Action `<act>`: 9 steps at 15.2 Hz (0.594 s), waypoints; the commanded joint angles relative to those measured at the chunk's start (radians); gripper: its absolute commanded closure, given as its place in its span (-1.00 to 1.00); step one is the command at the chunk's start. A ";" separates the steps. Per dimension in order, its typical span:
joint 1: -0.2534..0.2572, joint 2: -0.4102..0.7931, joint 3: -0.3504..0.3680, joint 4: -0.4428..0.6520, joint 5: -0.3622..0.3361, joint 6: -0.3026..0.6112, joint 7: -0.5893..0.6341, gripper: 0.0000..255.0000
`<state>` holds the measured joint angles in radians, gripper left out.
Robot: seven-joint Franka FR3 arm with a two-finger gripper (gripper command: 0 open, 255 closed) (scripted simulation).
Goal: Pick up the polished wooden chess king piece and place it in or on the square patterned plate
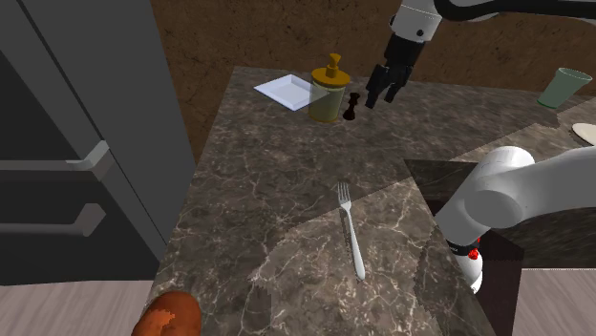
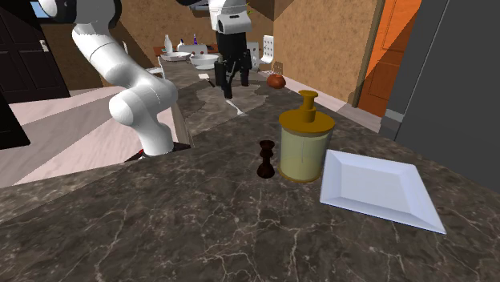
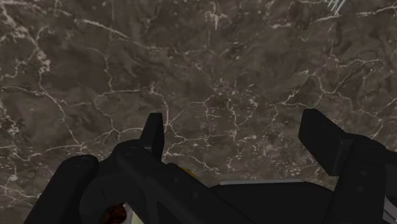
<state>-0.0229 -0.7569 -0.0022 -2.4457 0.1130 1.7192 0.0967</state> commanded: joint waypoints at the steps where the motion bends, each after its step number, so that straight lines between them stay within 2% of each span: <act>1: 0.000 0.000 0.000 0.000 0.000 0.000 0.000 -1.00; 9: -0.050 0.191 -0.110 0.063 -0.057 0.184 -0.129 -1.00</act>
<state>-0.0692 -0.5979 -0.1010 -2.3964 0.0599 1.8764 -0.0184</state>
